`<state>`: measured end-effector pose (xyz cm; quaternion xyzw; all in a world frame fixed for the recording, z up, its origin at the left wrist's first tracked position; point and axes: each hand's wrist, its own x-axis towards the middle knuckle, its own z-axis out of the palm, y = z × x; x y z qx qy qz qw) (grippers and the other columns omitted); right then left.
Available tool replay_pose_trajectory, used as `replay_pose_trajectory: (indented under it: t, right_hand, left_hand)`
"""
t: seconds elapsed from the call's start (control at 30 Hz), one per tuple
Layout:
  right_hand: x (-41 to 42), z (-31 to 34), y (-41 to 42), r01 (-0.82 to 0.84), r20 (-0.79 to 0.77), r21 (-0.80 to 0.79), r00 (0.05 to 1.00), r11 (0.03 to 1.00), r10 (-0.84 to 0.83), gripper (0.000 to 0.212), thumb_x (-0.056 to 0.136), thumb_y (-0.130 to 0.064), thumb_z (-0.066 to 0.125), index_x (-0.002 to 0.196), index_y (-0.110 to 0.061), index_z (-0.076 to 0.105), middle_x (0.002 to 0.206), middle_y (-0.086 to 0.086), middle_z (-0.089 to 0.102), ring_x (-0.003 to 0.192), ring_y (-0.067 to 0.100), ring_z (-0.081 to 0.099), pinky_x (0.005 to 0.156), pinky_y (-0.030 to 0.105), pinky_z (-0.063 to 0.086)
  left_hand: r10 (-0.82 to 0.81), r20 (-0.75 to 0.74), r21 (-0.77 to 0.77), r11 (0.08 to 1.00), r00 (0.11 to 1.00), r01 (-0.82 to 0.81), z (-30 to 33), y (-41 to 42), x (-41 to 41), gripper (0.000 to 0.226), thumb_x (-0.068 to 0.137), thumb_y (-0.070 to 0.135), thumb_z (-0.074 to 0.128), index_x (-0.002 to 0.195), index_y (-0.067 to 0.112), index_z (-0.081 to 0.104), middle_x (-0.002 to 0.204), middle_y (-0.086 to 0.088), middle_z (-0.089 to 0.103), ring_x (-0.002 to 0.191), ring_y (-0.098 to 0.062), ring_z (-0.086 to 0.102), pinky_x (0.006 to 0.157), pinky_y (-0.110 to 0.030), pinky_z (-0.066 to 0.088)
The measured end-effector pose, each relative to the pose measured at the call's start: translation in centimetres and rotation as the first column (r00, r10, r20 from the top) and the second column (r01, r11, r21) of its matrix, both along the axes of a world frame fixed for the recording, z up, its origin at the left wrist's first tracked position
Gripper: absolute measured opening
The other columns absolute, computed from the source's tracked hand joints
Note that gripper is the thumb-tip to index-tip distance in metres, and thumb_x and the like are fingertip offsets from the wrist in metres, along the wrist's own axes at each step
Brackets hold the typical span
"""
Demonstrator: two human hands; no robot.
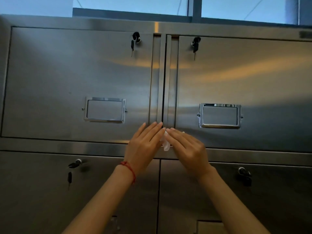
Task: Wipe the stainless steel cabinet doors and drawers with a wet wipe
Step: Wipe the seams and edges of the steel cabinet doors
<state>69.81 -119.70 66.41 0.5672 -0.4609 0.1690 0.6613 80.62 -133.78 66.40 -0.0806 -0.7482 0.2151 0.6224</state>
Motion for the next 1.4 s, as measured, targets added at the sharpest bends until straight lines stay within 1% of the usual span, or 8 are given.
replay_pose_trajectory:
  t: [0.17,0.4,0.6,0.73,0.93,1.07,1.23,1.4]
  right_hand:
    - [0.3,0.1,-0.3,-0.002,0.011,-0.008,1.0,1.0,0.002,0.025,0.084,-0.012,0.065,0.105,0.001,0.069,0.11,0.018,0.067,0.106,0.028,0.064,0.085,0.038,0.055]
    - [0.3,-0.1,-1.0,-0.008,0.022,-0.022,1.0,1.0,0.008,0.027,0.081,-0.01,0.07,0.105,0.003,0.069,0.11,0.019,0.067,0.106,0.029,0.064,0.085,0.039,0.055]
    - [0.7,-0.2,-1.0,0.008,0.055,-0.032,0.998,0.999,-0.006,0.028,0.087,-0.015,0.062,0.107,0.004,0.068,0.111,0.019,0.066,0.107,0.029,0.063,0.086,0.039,0.055]
    - [1.0,-0.2,-1.1,0.022,0.111,-0.045,0.994,0.999,-0.017,0.036,0.089,-0.023,0.061,0.111,0.004,0.066,0.116,0.018,0.065,0.111,0.027,0.061,0.093,0.036,0.051]
    - [0.3,1.0,-1.5,0.045,0.052,-0.088,0.998,0.995,-0.04,0.032,0.083,-0.015,0.07,0.11,0.004,0.066,0.113,0.019,0.066,0.109,0.027,0.062,0.089,0.038,0.053]
    - [0.0,1.9,-1.5,0.055,0.0,-0.111,0.998,0.992,-0.055,0.03,0.085,-0.014,0.065,0.108,0.005,0.066,0.111,0.021,0.066,0.106,0.03,0.063,0.088,0.04,0.054]
    - [0.0,3.1,-1.5,0.075,-0.023,-0.164,0.997,0.984,-0.08,0.027,0.084,-0.01,0.064,0.104,0.007,0.068,0.108,0.022,0.067,0.103,0.032,0.064,0.087,0.04,0.054]
    - [-0.2,3.9,-1.8,0.082,-0.019,-0.189,0.996,0.979,-0.087,0.028,0.085,-0.012,0.06,0.104,0.007,0.067,0.108,0.023,0.066,0.102,0.033,0.065,0.087,0.041,0.052]
  left_hand:
    - [-0.066,0.018,0.001,0.998,0.998,0.066,0.0,-0.3,-0.6,0.053,0.057,0.005,0.088,0.107,0.0,0.068,0.113,-0.018,0.066,0.105,-0.032,0.064,0.087,-0.055,0.05]
    - [-0.127,-0.038,-0.016,0.992,0.991,0.126,-0.2,-0.8,-1.4,0.043,0.061,0.006,0.085,0.1,0.0,0.07,0.108,-0.018,0.068,0.101,-0.031,0.065,0.086,-0.055,0.05]
    - [-0.103,-0.122,-0.042,0.994,0.987,0.099,0.4,-1.9,-1.5,0.037,0.063,0.009,0.085,0.096,0.0,0.073,0.105,-0.017,0.069,0.099,-0.03,0.066,0.088,-0.053,0.05]
    - [-0.081,-0.171,-0.071,0.995,0.982,0.07,0.8,-1.9,-1.9,0.033,0.066,0.011,0.083,0.096,0.0,0.073,0.105,-0.017,0.069,0.1,-0.03,0.066,0.09,-0.052,0.049]
    - [-0.084,-0.227,-0.09,0.994,0.97,0.065,1.7,-1.3,-2.2,0.027,0.075,0.014,0.071,0.097,-0.001,0.072,0.105,-0.019,0.069,0.101,-0.031,0.066,0.09,-0.053,0.048]
    - [-0.089,-0.256,-0.086,0.994,0.962,0.069,2.7,-1.3,-2.1,0.026,0.076,0.015,0.069,0.096,-0.002,0.072,0.104,-0.02,0.069,0.099,-0.032,0.066,0.089,-0.053,0.049]
    - [-0.084,-0.253,-0.048,0.996,0.964,0.074,3.4,-1.5,-2.0,0.031,0.087,0.02,0.054,0.101,-0.002,0.07,0.107,-0.02,0.068,0.101,-0.033,0.065,0.088,-0.053,0.05]
    - [-0.072,-0.226,-0.02,0.997,0.971,0.07,4.0,-1.7,-2.2,0.034,0.087,0.022,0.052,0.103,-0.002,0.07,0.109,-0.02,0.067,0.103,-0.034,0.064,0.087,-0.053,0.051]
